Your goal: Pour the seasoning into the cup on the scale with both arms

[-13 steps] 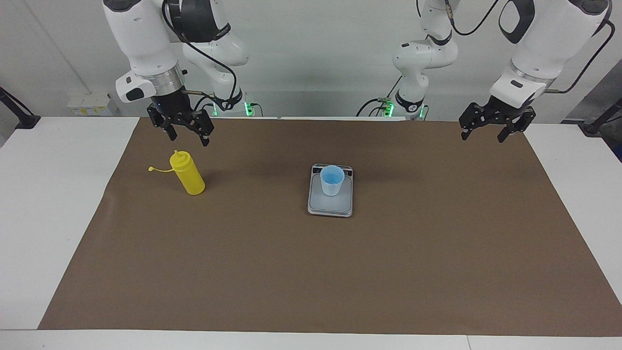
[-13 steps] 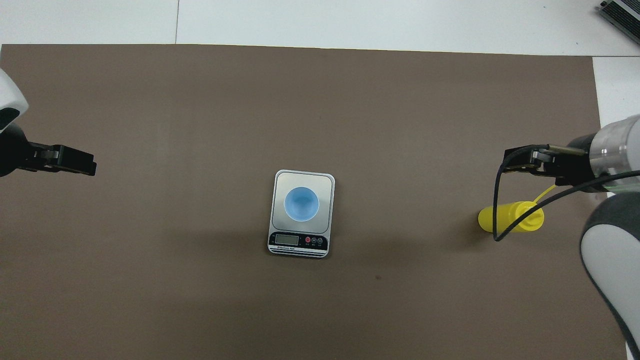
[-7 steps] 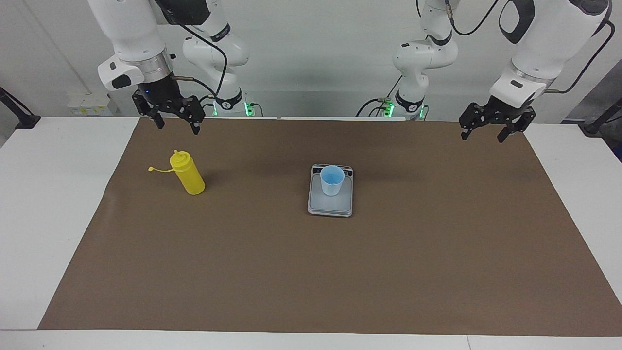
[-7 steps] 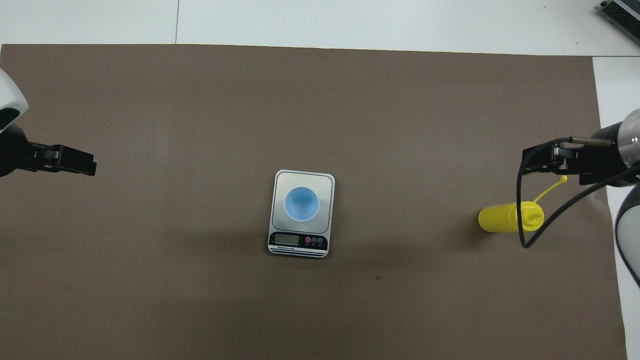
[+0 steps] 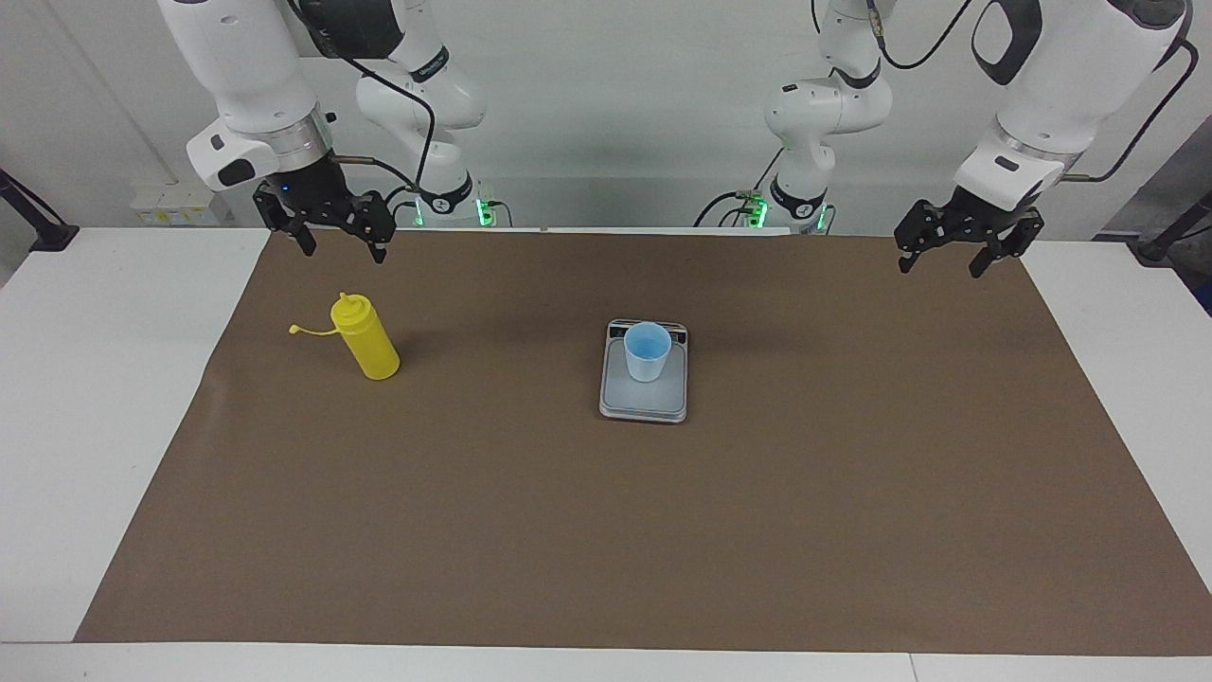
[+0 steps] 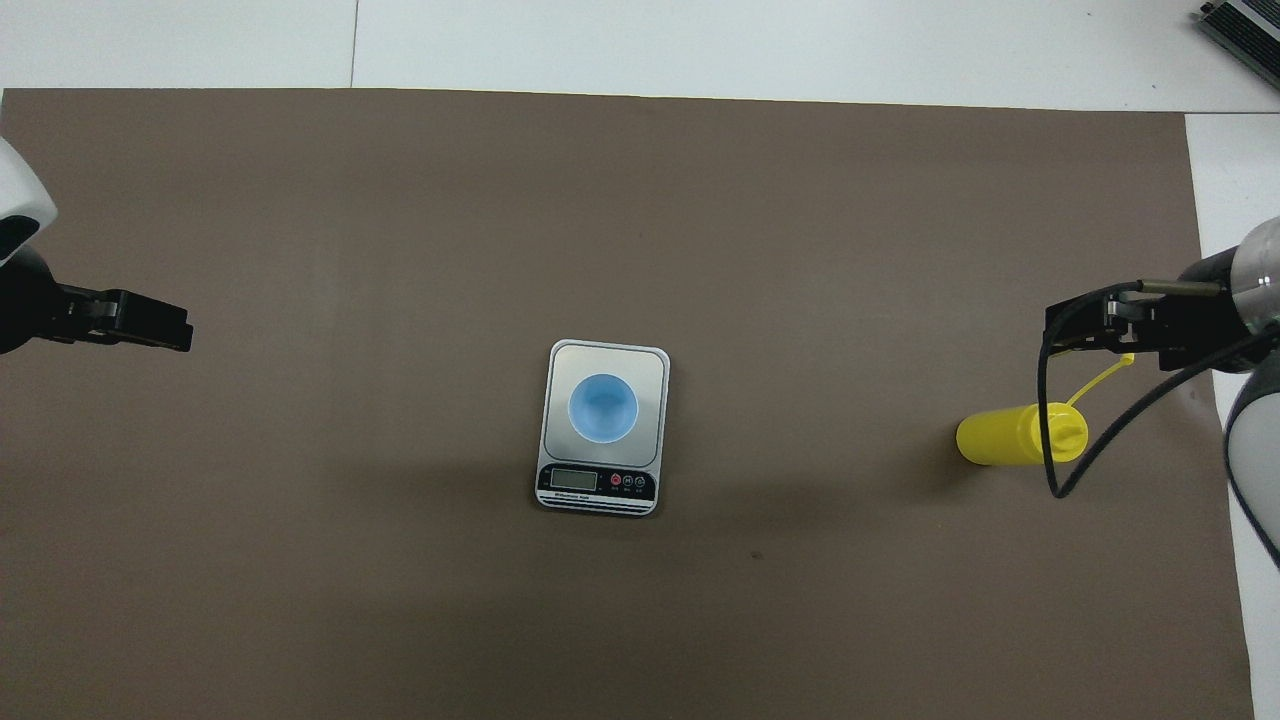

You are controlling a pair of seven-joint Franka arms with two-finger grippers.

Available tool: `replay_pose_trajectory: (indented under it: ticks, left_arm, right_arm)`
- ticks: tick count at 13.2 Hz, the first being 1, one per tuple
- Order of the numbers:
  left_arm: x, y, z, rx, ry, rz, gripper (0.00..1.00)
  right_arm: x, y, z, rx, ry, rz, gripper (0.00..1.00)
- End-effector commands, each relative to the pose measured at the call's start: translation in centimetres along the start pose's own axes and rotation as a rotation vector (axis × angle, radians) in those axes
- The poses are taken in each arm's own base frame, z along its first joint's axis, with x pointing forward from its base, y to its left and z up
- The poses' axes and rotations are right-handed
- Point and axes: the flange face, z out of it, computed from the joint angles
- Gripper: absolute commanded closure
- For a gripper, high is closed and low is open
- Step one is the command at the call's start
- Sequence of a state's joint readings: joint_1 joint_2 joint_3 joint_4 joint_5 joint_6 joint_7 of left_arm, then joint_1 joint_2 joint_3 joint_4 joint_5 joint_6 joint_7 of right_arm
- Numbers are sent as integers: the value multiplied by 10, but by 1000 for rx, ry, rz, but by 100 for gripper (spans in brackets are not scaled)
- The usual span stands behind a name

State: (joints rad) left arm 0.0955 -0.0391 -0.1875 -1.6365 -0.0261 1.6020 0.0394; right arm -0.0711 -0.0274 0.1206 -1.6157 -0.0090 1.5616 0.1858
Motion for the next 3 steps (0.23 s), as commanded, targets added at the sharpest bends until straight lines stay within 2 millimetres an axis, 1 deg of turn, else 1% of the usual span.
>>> replay_pose_trajectory:
  ticks: [1,3]
  left_arm:
    - [-6,3,-3,-8,6,-14,0]
    - [-6,3,-3,-8,6,-14,0]
  right_arm:
    - [1,5,3,-21,21,-11,0]
    - [0,5,8,-22,20,-10,0]
